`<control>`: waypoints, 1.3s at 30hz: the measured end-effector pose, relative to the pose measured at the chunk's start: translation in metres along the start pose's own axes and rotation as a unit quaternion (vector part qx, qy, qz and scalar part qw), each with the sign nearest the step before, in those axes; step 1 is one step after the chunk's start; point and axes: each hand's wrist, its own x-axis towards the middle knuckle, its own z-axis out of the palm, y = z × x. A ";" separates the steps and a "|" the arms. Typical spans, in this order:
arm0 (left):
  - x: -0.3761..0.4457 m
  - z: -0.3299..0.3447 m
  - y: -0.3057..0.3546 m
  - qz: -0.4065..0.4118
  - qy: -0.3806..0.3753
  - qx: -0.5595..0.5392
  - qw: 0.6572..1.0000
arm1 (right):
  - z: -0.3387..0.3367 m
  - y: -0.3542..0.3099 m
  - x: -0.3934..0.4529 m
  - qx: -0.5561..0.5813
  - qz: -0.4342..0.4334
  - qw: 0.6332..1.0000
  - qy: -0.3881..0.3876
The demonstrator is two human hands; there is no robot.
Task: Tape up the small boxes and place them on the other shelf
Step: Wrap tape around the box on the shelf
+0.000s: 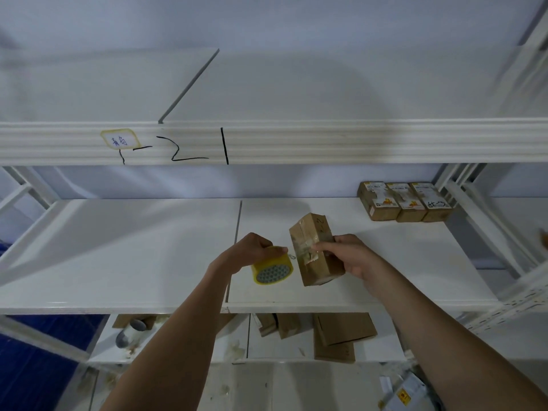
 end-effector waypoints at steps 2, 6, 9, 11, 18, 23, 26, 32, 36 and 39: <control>0.002 0.001 -0.002 -0.019 -0.003 0.028 0.999 | 0.001 0.000 0.000 -0.002 -0.003 1.000 -0.003; 0.008 0.002 -0.006 -0.060 0.000 0.066 0.996 | 0.004 -0.001 0.000 -0.011 -0.002 1.000 -0.009; 0.012 0.002 -0.006 -0.082 -0.002 0.134 0.988 | 0.003 -0.002 0.001 -0.009 -0.003 1.000 -0.009; 0.013 0.003 -0.006 -0.092 -0.004 0.180 0.979 | 0.003 -0.003 0.001 -0.016 -0.006 1.000 -0.012; 0.018 0.009 -0.003 -0.108 -0.033 0.201 0.973 | 0.008 0.001 -0.001 0.028 -0.012 0.998 -0.051; 0.016 0.007 -0.001 -0.100 -0.042 0.164 0.980 | 0.007 0.003 -0.001 0.079 -0.021 0.995 -0.065; 0.015 0.003 0.002 -0.079 -0.027 0.116 0.990 | 0.009 0.004 -0.003 0.102 -0.020 0.991 -0.085; 0.017 -0.001 0.007 -0.039 -0.005 0.066 0.997 | 0.020 0.006 -0.002 0.097 0.004 0.989 -0.109; 0.018 0.000 0.004 -0.039 0.017 0.139 0.989 | 0.028 0.008 0.004 -0.016 0.015 0.995 -0.092; 0.019 0.006 -0.001 -0.041 0.031 0.140 0.989 | 0.033 0.008 0.007 -0.044 0.004 0.998 -0.049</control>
